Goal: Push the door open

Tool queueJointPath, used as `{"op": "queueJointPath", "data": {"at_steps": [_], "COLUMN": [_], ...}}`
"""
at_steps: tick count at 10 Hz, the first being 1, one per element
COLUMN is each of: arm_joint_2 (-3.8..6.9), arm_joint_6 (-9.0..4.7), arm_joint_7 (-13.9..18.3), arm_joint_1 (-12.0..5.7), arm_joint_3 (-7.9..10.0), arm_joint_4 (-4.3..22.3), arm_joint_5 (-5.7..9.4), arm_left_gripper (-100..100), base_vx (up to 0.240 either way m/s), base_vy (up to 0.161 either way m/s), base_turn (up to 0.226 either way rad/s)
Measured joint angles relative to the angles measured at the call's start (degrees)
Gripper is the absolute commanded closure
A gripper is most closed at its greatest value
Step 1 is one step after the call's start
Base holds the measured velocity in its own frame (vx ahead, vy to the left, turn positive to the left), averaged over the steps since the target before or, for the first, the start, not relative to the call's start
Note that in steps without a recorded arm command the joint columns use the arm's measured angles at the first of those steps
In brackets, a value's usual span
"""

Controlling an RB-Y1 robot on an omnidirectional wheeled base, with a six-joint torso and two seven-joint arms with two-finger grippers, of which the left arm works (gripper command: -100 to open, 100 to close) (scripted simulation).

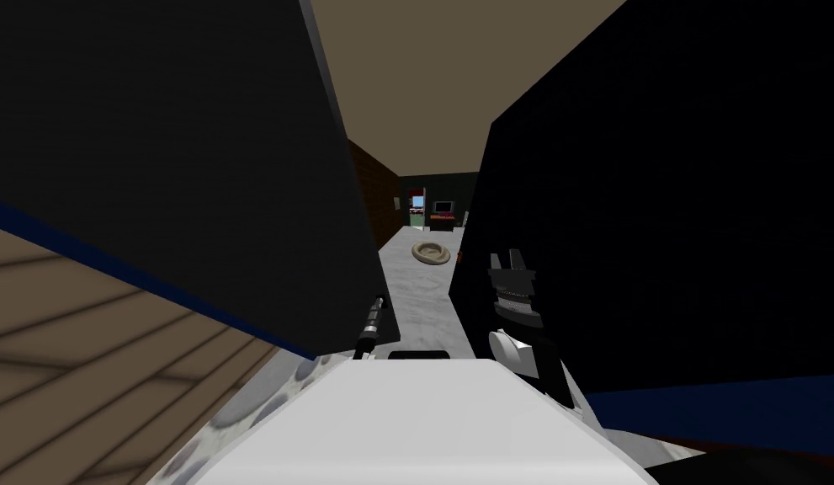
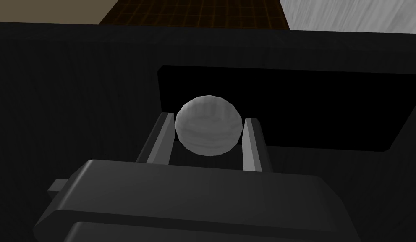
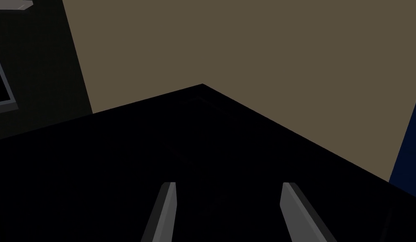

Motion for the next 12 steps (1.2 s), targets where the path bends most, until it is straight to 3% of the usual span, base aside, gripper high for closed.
{"op": "queueJointPath", "data": {"at_steps": [3, 6, 9, 10, 12], "arm_joint_2": [0.28, 0.67, 1.27, 1.11, 1.61], "arm_joint_6": [0.50, -0.25, 1.05, 1.57, 0.82], "arm_joint_7": [-0.03, -0.48, -0.70, -0.94, -0.97], "arm_joint_1": [0.51, -0.60, -0.32, 0.58, -0.34], "arm_joint_3": [0.33, 1.62, 3.00, 3.36, 4.21], "arm_joint_4": [0.01, 1.47, -0.06, -1.35, 0.06], "arm_joint_5": [0.26, 0.92, 1.69, 1.87, 2.34], "arm_left_gripper": [100, 100, 100, 100, 100], "base_vx": [0.141, 0.193, 0.194, 0.128, 0.119], "base_vy": [-0.022, -0.033, -0.031, -0.009, -0.028], "base_turn": [0.035, 0.032, 0.057, 0.016, 0.060]}}
